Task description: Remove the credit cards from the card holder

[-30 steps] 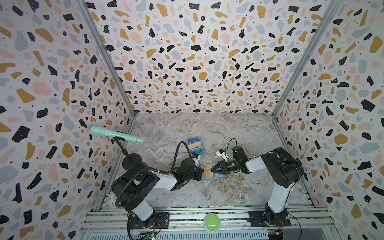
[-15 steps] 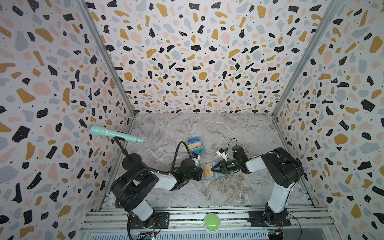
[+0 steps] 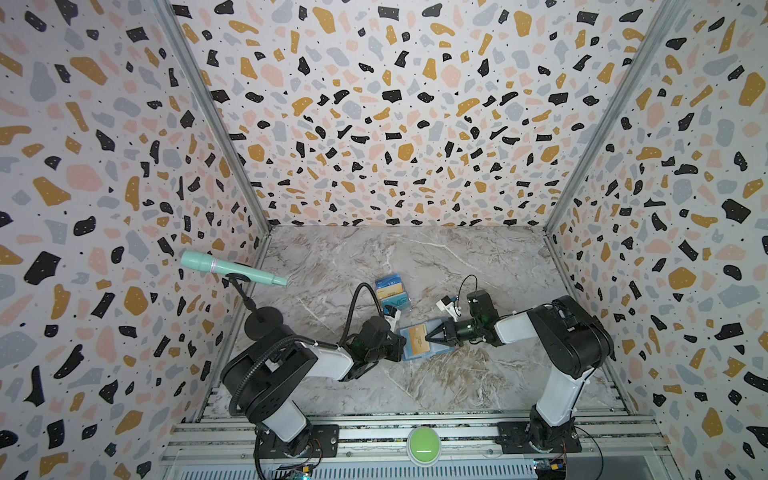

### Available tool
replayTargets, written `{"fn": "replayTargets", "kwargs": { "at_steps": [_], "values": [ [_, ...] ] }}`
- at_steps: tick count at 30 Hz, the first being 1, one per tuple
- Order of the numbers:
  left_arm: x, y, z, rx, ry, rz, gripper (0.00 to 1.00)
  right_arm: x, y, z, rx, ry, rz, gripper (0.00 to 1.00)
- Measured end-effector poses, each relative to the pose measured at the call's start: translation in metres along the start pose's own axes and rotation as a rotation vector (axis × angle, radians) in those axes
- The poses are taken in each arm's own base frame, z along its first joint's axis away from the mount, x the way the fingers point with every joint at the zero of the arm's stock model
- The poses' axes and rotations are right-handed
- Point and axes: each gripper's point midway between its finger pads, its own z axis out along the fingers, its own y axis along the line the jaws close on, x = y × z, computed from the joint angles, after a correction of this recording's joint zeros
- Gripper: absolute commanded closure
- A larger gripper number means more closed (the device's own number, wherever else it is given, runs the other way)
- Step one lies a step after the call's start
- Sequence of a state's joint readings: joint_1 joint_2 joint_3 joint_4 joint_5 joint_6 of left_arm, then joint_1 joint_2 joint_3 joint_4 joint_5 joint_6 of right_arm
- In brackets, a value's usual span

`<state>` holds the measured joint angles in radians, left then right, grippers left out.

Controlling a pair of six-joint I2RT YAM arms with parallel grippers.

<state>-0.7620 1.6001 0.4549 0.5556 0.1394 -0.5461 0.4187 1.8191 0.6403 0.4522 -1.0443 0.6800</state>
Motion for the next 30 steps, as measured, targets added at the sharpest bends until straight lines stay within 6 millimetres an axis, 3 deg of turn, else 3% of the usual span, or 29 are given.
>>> {"fn": "replayTargets", "kwargs": {
  "at_steps": [23,30],
  "values": [
    [0.0,-0.002,-0.001,0.002,0.017,0.002,0.94,0.003,-0.002,-0.003,-0.007,0.014,-0.004,1.0],
    [0.002,-0.003,-0.004,-0.001,0.035,0.001,0.94,0.01,-0.001,0.009,-0.014,0.047,-0.006,1.0]
  ]
}}
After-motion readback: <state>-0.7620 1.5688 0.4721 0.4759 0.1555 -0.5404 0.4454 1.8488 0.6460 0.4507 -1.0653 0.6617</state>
